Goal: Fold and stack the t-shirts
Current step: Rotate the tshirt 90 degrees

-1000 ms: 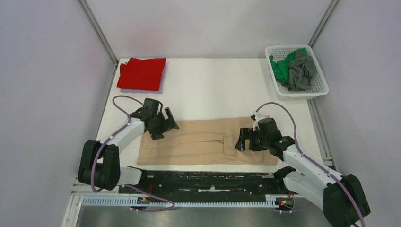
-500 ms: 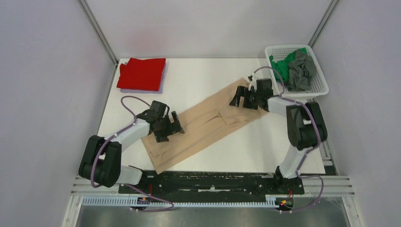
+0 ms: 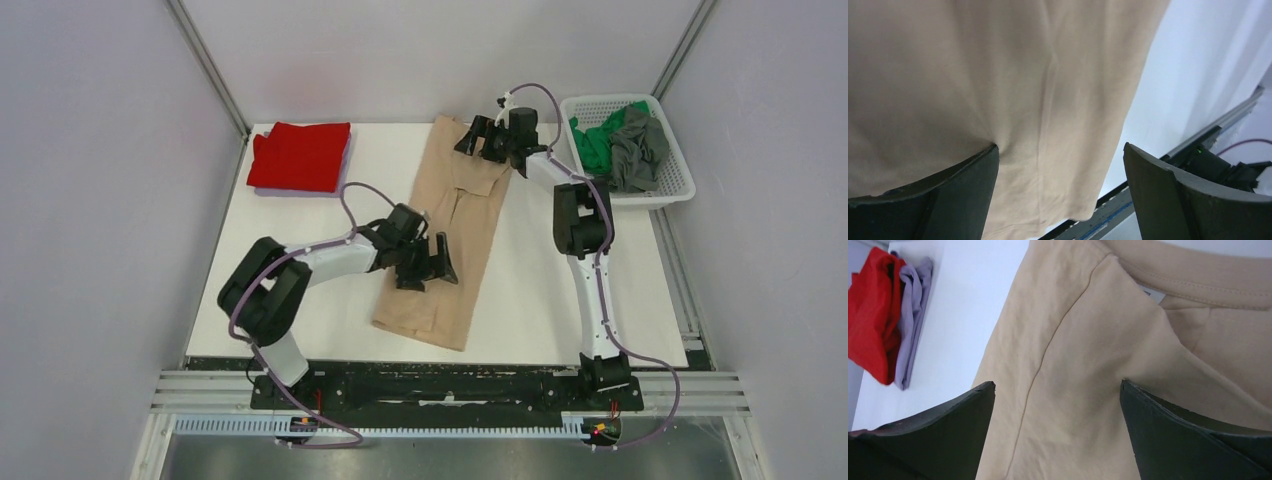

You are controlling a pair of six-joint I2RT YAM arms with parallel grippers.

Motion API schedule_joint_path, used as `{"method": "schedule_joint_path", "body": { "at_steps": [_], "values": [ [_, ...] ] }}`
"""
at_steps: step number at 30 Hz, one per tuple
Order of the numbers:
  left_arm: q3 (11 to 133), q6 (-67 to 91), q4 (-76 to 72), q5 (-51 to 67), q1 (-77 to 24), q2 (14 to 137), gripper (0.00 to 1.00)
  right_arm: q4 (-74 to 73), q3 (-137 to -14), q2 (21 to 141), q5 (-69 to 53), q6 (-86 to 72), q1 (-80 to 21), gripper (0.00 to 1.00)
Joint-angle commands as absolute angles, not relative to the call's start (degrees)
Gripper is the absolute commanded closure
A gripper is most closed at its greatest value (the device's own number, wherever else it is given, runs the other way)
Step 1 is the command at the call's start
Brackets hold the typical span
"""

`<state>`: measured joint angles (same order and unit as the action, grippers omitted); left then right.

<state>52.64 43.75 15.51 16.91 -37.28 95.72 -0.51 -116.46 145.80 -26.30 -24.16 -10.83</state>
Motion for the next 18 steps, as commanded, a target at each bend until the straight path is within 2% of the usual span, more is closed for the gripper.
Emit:
{"method": "schedule_joint_path", "body": {
  "at_steps": [1, 6, 10, 13, 18],
  "values": [
    [56.6, 45.3, 13.5, 24.7, -43.8, 103.5, 0.0, 3.9, -119.7, 151.6, -19.5, -28.3, -14.6, 0.02],
    [57.4, 41.9, 18.1, 22.5, -49.2, 96.7, 0.0, 5.9, -125.3, 150.8, -17.0, -28.3, -16.1, 0.02],
    [53.9, 41.6, 22.2, 16.5, -49.7, 86.6, 0.0, 2.2, -123.3, 140.8, -14.3, -21.8, -16.2, 0.02],
    [50.5, 42.5, 27.5, 8.7, -49.7, 79.5, 0.0, -2.7, -113.7, 127.2, -11.2, -15.8, -16.4, 0.02],
    [44.8, 43.1, 33.2, 0.9, -49.6, 74.5, 0.0, -12.9, -85.1, 103.1, 2.4, -13.0, -19.7, 0.02]
  ]
}}
